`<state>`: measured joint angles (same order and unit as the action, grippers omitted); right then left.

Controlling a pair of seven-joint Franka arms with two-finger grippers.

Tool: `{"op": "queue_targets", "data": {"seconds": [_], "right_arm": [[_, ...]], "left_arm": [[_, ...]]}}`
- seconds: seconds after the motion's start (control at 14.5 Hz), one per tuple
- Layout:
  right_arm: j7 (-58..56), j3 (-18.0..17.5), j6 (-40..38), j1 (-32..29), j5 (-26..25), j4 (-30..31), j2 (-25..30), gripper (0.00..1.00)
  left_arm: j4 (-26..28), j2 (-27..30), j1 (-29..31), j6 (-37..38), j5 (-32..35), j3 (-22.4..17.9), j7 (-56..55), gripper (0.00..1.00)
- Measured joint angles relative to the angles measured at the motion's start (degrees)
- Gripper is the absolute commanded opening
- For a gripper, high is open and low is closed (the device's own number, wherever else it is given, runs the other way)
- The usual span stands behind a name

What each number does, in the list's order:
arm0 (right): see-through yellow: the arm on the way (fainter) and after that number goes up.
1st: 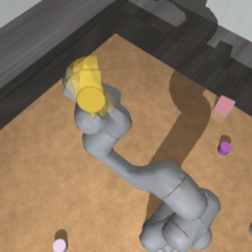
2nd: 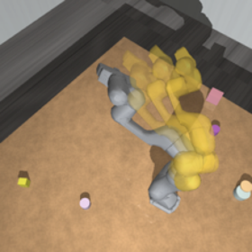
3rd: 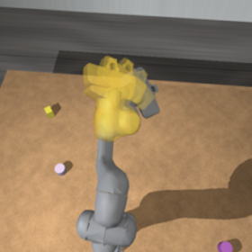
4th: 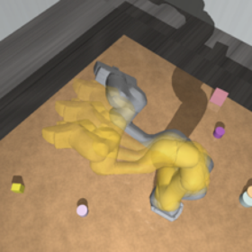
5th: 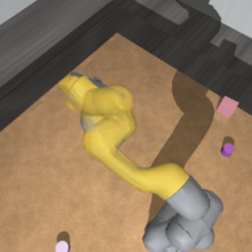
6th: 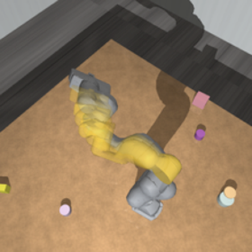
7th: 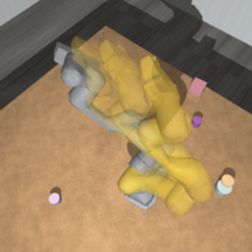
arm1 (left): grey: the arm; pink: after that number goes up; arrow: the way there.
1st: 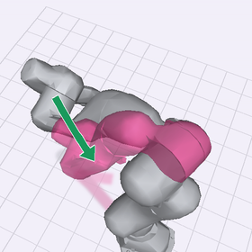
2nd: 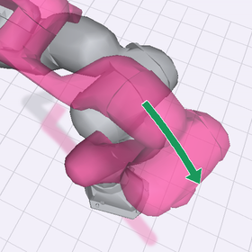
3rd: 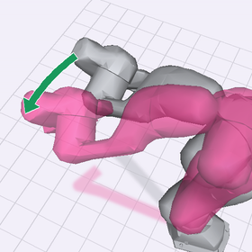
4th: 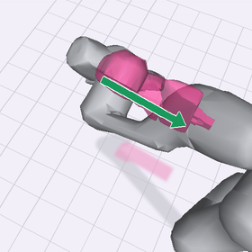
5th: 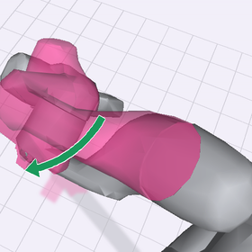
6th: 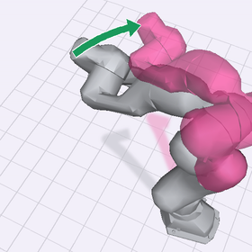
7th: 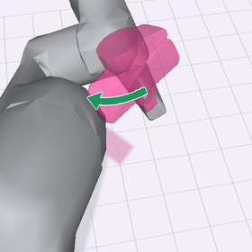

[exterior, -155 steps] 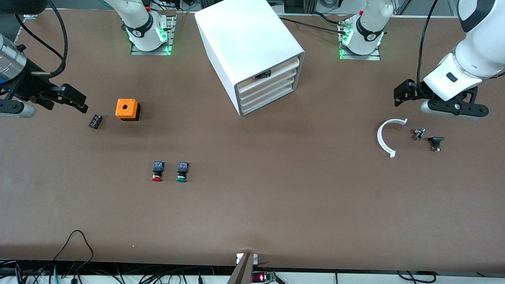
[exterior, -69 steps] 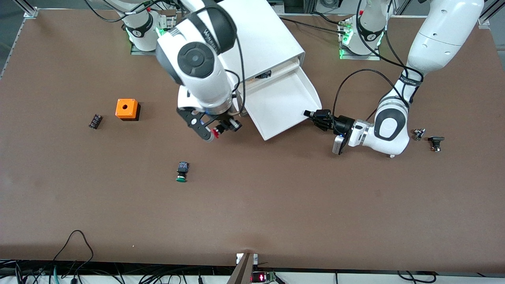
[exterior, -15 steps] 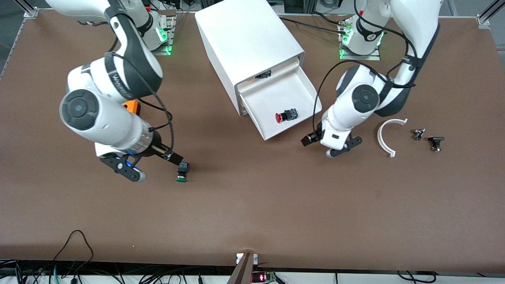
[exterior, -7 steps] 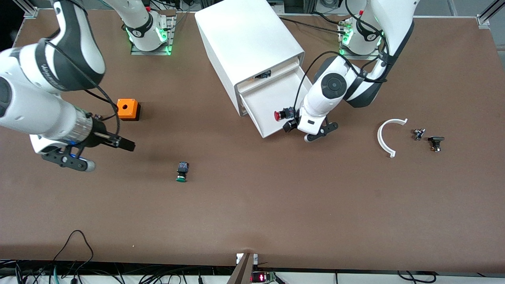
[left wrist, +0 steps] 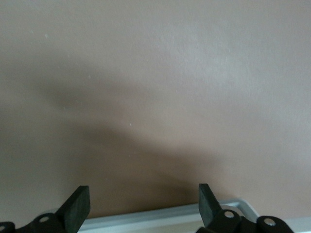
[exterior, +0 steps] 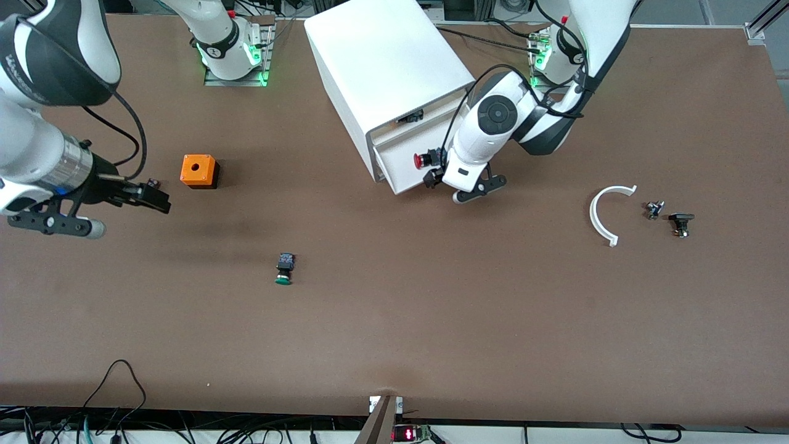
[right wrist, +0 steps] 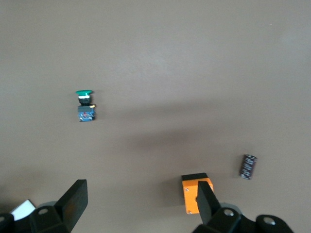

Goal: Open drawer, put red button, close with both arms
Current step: 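Push the drawer closed with the left gripper while the right gripper withdraws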

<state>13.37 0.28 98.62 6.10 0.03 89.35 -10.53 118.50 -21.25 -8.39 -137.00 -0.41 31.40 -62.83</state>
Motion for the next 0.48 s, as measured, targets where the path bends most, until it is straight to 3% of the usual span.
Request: {"op": "queue_targets", "data": {"seconds": [0.48], "right_arm": [[-0.49,-0.02,1.07,0.04,-0.50,8.93,9.81,1.00]], "left_arm": [[0.36,0.11,0.07,2.44,0.00,3.90,-0.28,0.99]]}}
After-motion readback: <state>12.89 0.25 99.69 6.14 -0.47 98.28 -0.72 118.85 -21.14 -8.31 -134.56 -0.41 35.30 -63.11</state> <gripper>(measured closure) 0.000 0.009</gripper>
